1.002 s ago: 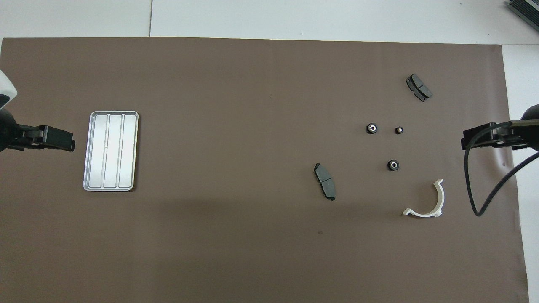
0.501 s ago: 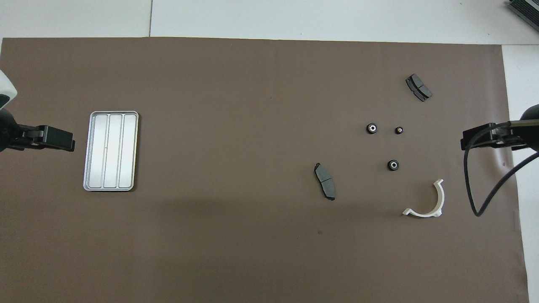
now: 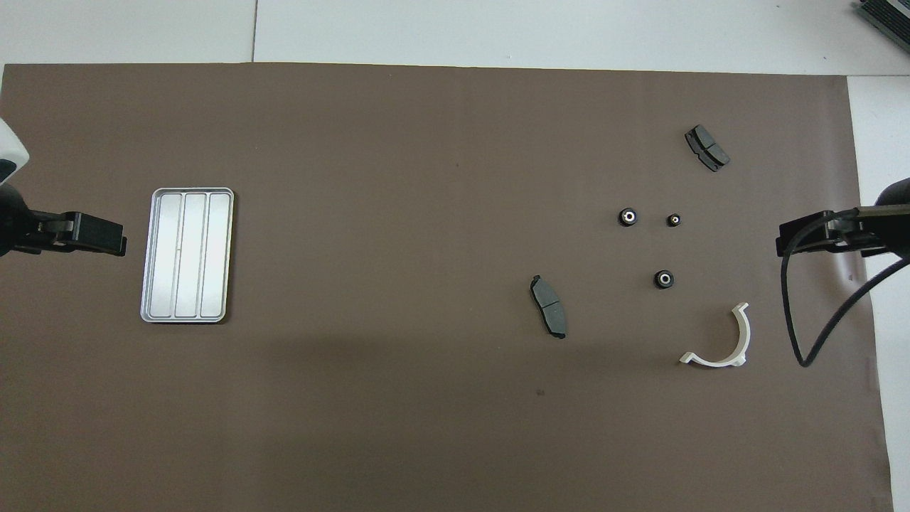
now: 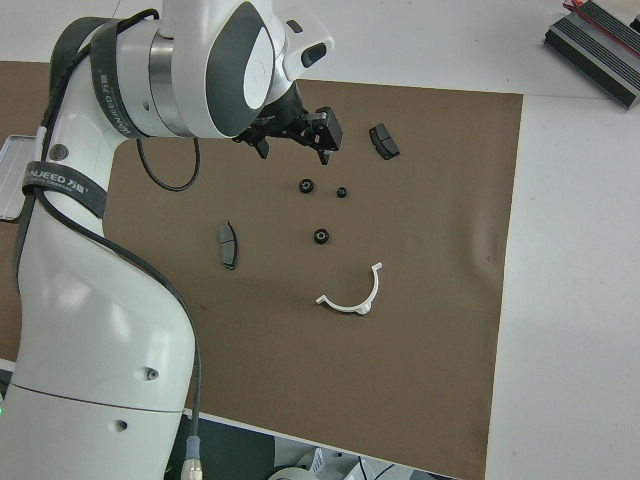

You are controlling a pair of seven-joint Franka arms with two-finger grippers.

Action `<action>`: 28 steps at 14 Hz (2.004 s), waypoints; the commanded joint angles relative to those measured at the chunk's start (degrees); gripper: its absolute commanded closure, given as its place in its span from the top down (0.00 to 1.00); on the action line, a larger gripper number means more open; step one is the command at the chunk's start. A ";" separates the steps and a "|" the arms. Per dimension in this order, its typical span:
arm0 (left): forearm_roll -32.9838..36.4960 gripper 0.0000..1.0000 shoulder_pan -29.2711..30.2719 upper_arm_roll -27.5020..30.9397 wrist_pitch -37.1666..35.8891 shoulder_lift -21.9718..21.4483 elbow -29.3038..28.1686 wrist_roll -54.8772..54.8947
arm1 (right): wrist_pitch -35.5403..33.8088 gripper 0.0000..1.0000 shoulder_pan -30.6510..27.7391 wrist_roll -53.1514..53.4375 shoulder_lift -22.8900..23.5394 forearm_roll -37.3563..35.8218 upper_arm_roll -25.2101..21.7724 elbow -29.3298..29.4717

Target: Pick bearing gear from pile to tray

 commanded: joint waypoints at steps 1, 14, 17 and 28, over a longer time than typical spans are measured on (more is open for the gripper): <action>0.64 1.00 0.20 -0.03 0.59 -1.87 -2.00 0.21 | 1.73 1.00 -0.65 -1.75 -2.28 0.54 0.16 -3.15; 0.64 1.00 0.20 -0.03 0.50 -1.78 -2.00 0.21 | 23.25 1.00 -1.44 -3.95 5.00 0.63 0.16 -9.57; 0.64 1.00 0.20 -0.03 0.50 -1.78 -2.00 0.21 | 27.82 1.00 -2.14 -9.04 10.27 3.70 0.16 -9.49; 0.64 1.00 0.20 -0.03 0.59 -1.78 -2.09 0.21 | 50.06 1.00 -1.09 -8.70 20.92 3.79 0.25 -17.04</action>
